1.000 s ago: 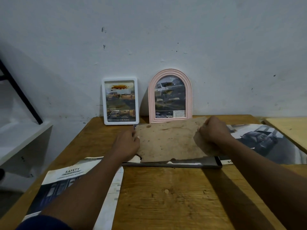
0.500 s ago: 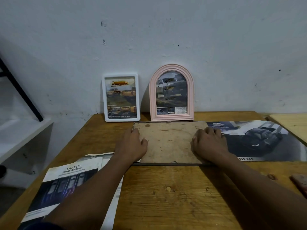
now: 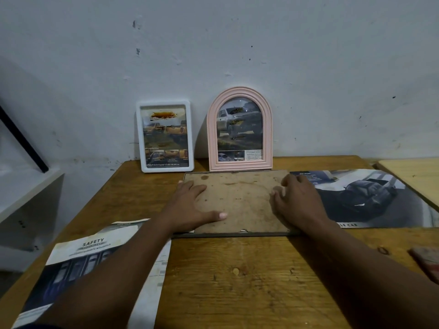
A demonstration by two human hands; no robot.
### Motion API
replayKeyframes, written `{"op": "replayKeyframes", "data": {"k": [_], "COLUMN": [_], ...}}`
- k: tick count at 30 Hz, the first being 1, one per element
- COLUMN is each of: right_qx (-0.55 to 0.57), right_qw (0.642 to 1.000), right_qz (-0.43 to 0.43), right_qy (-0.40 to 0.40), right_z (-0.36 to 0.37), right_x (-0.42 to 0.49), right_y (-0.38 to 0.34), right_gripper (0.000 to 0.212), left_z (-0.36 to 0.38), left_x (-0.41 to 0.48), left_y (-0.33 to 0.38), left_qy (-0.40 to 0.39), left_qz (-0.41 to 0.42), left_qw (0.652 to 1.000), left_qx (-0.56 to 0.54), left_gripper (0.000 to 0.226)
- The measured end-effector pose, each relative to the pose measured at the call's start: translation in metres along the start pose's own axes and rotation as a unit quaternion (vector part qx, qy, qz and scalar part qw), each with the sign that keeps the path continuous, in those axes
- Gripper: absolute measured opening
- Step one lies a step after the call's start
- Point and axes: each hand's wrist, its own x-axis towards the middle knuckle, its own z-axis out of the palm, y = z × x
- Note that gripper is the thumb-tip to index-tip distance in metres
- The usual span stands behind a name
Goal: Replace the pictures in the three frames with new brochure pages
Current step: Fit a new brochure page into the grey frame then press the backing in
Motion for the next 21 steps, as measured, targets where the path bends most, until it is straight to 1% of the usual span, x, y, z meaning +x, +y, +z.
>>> {"op": "replayKeyframes", "data": {"k": [2, 5, 9, 11, 15, 17, 19, 21], "right_qx": [-0.009, -0.045, -0.083, -0.108, -0.151, -0.159, -0.163, -0.165], "right_qw": [1.0, 0.996, 0.992, 0.987, 0.963, 0.952, 0.946, 0.945], "right_qz": [0.013, -0.014, -0.033, -0.032, -0.031, -0.025, -0.021, -0.02], "right_qy": [-0.019, -0.073, -0.093, -0.112, -0.222, -0.26, -0.279, -0.281], "right_z": [-0.004, -0.008, -0.003, -0.002, -0.003, -0.004, -0.004, -0.005], "right_x": [-0.003, -0.009, -0.019, -0.019, -0.007, -0.003, -0.001, 0.001], "right_y": [0.004, 0.006, 0.004, 0.005, 0.005, 0.003, 0.003, 0.004], "right_gripper": [0.038, 0.045, 0.054, 0.057, 0.063, 0.066, 0.068, 0.068], "left_z": [0.003, 0.005, 0.005, 0.006, 0.005, 0.003, 0.003, 0.003], "left_x": [-0.001, 0.001, 0.003, 0.003, 0.006, 0.006, 0.005, 0.006], "left_y": [0.001, 0.001, 0.0, 0.001, 0.003, 0.005, 0.007, 0.008], "left_qy": [0.019, 0.025, 0.012, -0.004, -0.061, -0.077, -0.084, -0.089], "left_qz": [-0.001, -0.009, -0.009, -0.01, -0.028, -0.034, -0.036, -0.037], "left_qw": [1.0, 1.0, 1.0, 0.998, 0.992, 0.988, 0.986, 0.984], "left_qx": [-0.008, -0.016, 0.024, 0.065, 0.11, 0.128, 0.139, 0.147], "left_gripper": [0.115, 0.114, 0.11, 0.112, 0.129, 0.128, 0.126, 0.128]}}
